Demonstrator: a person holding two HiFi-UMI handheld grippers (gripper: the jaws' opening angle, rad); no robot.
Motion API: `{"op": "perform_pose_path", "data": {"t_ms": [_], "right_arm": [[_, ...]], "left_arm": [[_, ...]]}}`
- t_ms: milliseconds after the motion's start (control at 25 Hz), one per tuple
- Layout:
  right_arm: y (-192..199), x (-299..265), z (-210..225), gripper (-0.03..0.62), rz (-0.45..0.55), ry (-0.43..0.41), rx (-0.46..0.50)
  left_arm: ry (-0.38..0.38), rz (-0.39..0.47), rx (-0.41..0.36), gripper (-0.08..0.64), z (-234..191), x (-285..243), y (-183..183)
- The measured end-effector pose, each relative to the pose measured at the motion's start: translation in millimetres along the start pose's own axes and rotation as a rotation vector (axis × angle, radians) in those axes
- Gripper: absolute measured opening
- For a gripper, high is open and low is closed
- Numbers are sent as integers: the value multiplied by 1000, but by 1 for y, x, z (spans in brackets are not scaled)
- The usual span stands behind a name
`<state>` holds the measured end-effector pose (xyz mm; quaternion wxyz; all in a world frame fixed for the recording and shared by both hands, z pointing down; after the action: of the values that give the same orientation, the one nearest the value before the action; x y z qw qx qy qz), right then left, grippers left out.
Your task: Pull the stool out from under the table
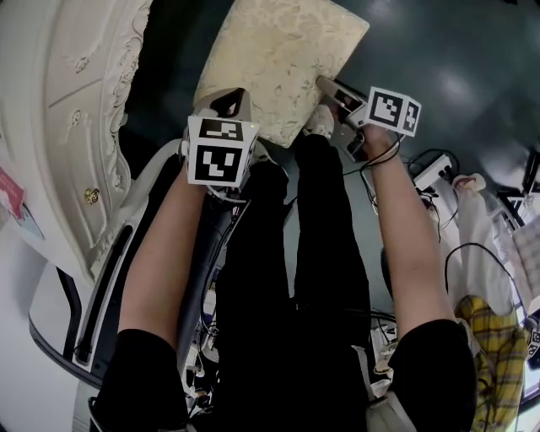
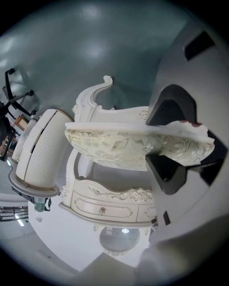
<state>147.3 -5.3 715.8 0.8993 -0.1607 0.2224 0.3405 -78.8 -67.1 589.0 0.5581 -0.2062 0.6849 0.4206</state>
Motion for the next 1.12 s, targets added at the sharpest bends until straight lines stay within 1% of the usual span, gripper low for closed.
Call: {"op": "perform_pose_path", "data": {"t_ms": [80, 200, 240, 280, 360, 440, 520, 600, 680, 760, 840, 960, 1120], "right_arm": [[-2, 4, -9, 209, 6, 54, 57], [2, 17, -24, 199, 67, 203, 191], [2, 25, -26, 123, 99, 261, 230], [3, 32, -26, 9, 128, 313, 264], [6, 40, -25, 9, 155, 386, 322], [8, 47, -30, 8, 165, 437, 382], [12, 58, -46, 8, 197, 492, 473], [20, 74, -75, 8, 262, 533, 568], [32, 96, -109, 8, 343, 542, 617], [38, 117, -147, 8, 429, 525, 637], [27, 134, -186, 8, 518, 481, 659], [1, 162, -248, 8, 638, 410, 696], [15, 210, -337, 8, 772, 364, 739]], "left_arm": [[2, -1, 0, 2, 5, -5, -6], [6, -3, 1, 2, 15, -10, -10], [12, 1, 0, 2, 19, -12, -13], [20, 7, -1, 2, 23, -14, -17], [37, 21, 7, 2, 30, -16, -25], [45, 31, 43, 2, 34, -16, -33], [47, 43, 78, 2, 36, -8, -41], [56, 66, 91, 2, 41, 8, -47], [65, 90, 83, 2, 49, 30, -52], [65, 118, 60, 1, 56, 56, -64], [45, 170, 33, 2, 54, 80, -91], [6, 270, 2, 1, 48, 122, -144], [-25, 392, -79, 0, 51, 214, -183]]}}
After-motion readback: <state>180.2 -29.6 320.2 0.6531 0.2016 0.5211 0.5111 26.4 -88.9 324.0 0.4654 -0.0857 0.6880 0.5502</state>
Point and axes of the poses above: the fingertips, and each gripper's own axes: x backward along the fingers, z to its right, y out of its underside, the point moved 8 cm from there along x, backward along the fingers, and after that the axes turned 11 degrees about -x, right-handed, at the moved point
